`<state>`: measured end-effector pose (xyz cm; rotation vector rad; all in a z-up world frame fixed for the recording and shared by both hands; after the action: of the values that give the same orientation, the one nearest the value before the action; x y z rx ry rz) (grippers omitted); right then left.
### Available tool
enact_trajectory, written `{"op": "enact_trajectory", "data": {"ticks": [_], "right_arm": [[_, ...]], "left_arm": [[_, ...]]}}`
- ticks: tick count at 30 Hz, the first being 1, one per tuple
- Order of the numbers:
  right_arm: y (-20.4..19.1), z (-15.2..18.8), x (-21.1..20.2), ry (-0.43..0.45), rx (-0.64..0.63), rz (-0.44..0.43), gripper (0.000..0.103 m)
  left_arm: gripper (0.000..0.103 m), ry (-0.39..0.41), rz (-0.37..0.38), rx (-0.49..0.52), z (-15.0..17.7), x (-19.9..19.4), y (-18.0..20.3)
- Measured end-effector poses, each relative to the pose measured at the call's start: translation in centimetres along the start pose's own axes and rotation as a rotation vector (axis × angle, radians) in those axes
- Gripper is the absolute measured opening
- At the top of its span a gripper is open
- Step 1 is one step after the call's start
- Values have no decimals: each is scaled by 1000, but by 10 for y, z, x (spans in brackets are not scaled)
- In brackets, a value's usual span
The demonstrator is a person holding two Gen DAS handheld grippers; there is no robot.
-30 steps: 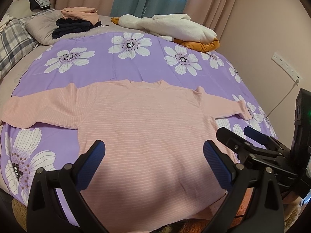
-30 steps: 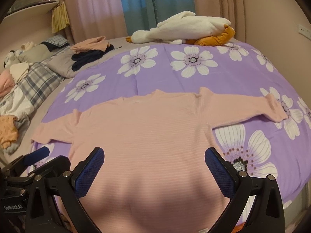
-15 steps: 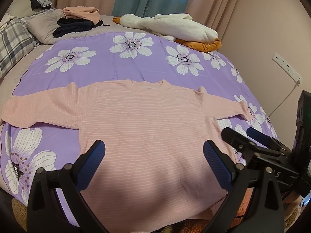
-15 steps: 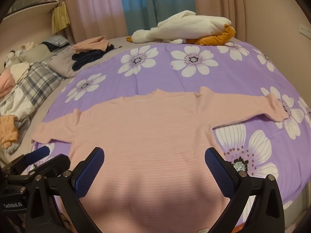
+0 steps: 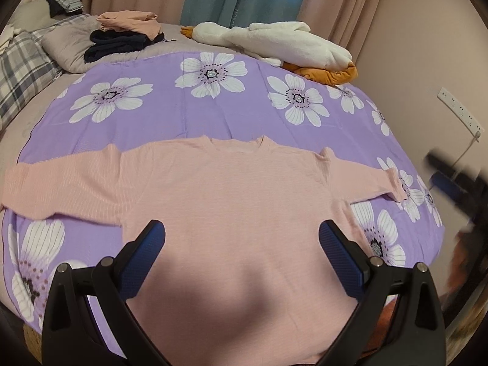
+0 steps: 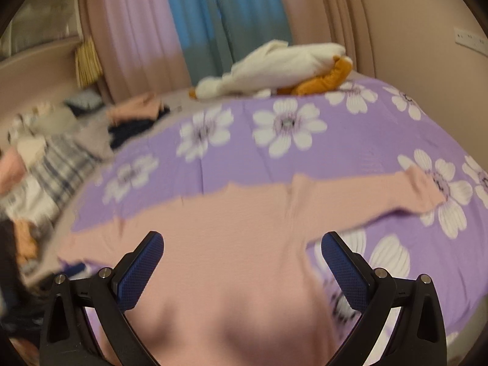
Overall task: Fold small clothes
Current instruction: 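Grasp the cuff of the pink sweater sleeve with the right tool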
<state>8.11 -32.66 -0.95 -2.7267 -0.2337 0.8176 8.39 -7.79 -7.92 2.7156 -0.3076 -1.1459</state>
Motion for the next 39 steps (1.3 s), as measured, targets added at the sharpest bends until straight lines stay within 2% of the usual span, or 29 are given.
{"op": "enact_trajectory", "data": {"ticks": [3,6,8,10,15,18,20,23,25,28,31,32,33,35,37,39], "right_arm": [[43,-42,-2,48,71,16,103],[92,-62,15,37,184,24,103],[130,-65,30,26,279,73,103],[168,-62,44,21,359,148,101],[263,-32,79,-51,593,290,79],[295,-9,89,-98,695,309,68],[315,6,94,-112,771,312,68],[332,22,93,-123,837,354,68],[337,27,97,-120,859,327,68],[342,25,101,-76,854,305,59],[347,24,107,-44,845,309,33],[348,25,108,-39,843,323,14],[348,24,105,-30,849,335,7],[346,18,94,15,823,366,7],[339,2,73,91,736,453,7],[332,-8,60,145,712,435,7]], "left_arm": [[100,-21,2,-4,-5,20,2],[95,-54,9,-22,-7,45,4],[92,-77,7,-44,-8,61,4],[88,-104,9,-58,-6,76,3],[85,-154,-5,-69,1,100,3],[84,-174,-4,-90,6,110,3],[84,-192,1,-98,9,116,4],[84,-203,6,-104,11,123,7],[84,-207,11,-104,12,125,8],[84,-218,18,-109,13,128,10],[84,-220,15,-108,14,130,12],[84,-218,12,-107,14,130,12],[84,-216,11,-107,14,129,12],[84,-214,13,-108,14,128,13],[84,-211,17,-109,14,128,14],[84,-208,18,-106,13,127,15]]}}
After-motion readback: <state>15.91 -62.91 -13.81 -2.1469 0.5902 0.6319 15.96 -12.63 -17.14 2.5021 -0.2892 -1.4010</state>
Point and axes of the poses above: each gripper's, at about its wrist camera, not at the fingertips, and x roughly the way its jaws point, y to its right, z to its underside, the point moved 6 cm from there along x, roughly the way its jaws point, and after that the axes turned 1 degree about x, right-handed, at the moved point
